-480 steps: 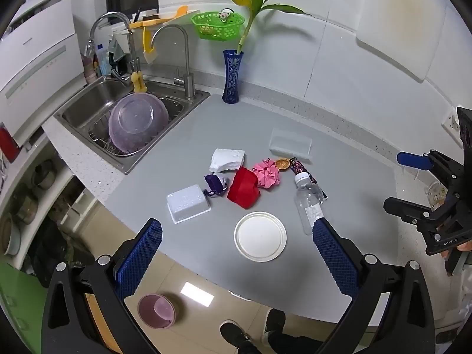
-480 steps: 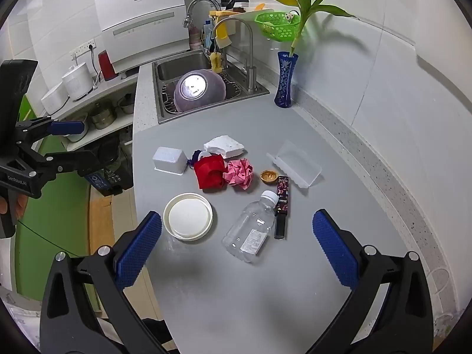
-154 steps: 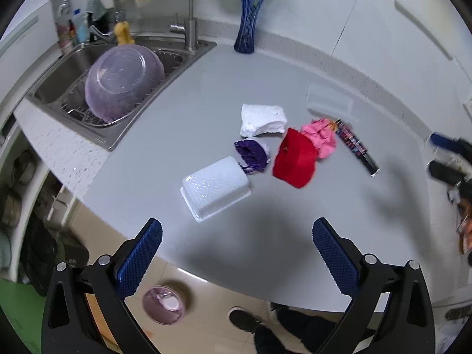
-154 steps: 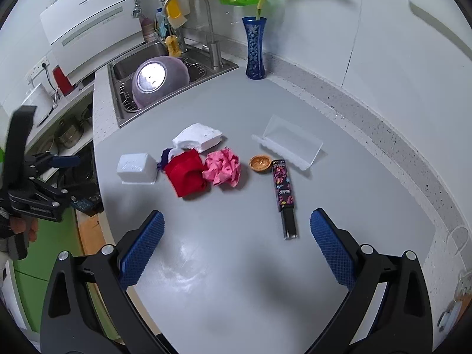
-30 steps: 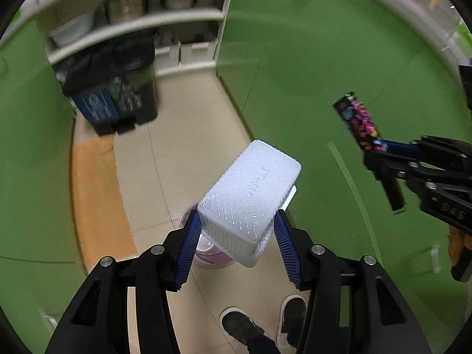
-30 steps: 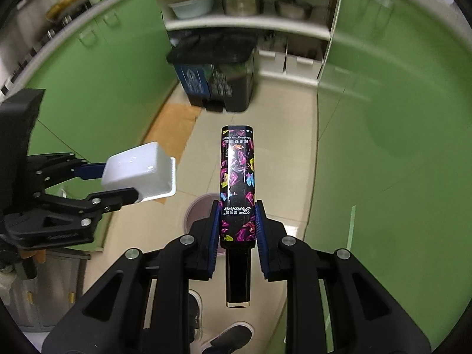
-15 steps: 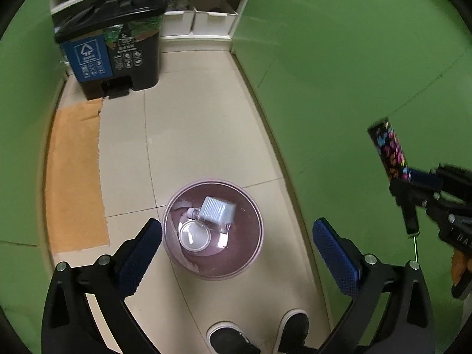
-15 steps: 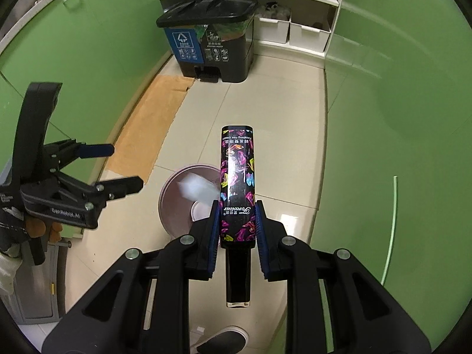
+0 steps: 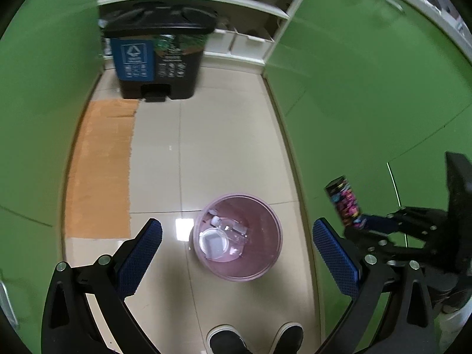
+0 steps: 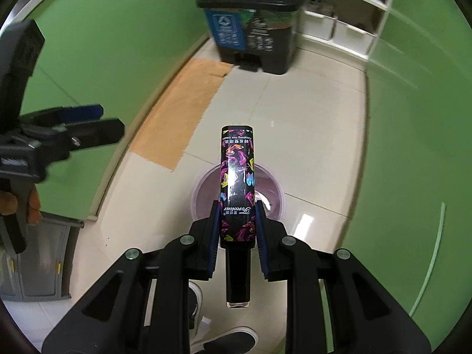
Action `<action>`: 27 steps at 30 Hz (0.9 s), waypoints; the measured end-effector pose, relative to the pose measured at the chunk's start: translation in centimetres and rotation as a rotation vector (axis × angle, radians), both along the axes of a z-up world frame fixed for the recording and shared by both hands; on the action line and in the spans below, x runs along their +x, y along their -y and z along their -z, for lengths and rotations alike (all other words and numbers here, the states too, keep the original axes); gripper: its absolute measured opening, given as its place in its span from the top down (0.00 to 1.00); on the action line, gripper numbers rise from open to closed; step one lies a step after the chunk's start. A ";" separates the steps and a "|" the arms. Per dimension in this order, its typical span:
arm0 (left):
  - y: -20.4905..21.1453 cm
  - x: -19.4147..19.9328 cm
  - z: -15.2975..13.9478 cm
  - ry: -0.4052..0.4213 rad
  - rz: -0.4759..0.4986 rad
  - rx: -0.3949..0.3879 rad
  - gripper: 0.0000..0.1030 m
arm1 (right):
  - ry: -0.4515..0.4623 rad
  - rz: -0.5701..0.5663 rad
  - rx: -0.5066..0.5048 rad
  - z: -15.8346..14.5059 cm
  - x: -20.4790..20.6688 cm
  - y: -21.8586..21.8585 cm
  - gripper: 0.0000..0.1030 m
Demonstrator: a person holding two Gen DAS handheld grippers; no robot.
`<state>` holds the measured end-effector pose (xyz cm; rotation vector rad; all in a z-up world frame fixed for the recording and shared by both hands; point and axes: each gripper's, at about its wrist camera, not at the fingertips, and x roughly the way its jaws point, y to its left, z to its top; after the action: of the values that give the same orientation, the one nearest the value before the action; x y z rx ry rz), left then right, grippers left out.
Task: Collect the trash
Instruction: 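Carry the box and tube over the wastebasket and open the left gripper, then move both tools back to the counter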
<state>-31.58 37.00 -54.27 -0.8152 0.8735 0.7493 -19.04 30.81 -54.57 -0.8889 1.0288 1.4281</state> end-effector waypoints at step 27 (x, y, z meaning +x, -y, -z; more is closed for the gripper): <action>4.7 1.0 -19.2 0.008 0.016 0.020 0.05 | 0.000 0.151 0.078 -20.0 3.6 5.0 0.03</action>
<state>-30.58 32.32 -35.03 -0.7919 0.8627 0.7391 -15.39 25.86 -34.53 -0.7388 1.0116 1.3320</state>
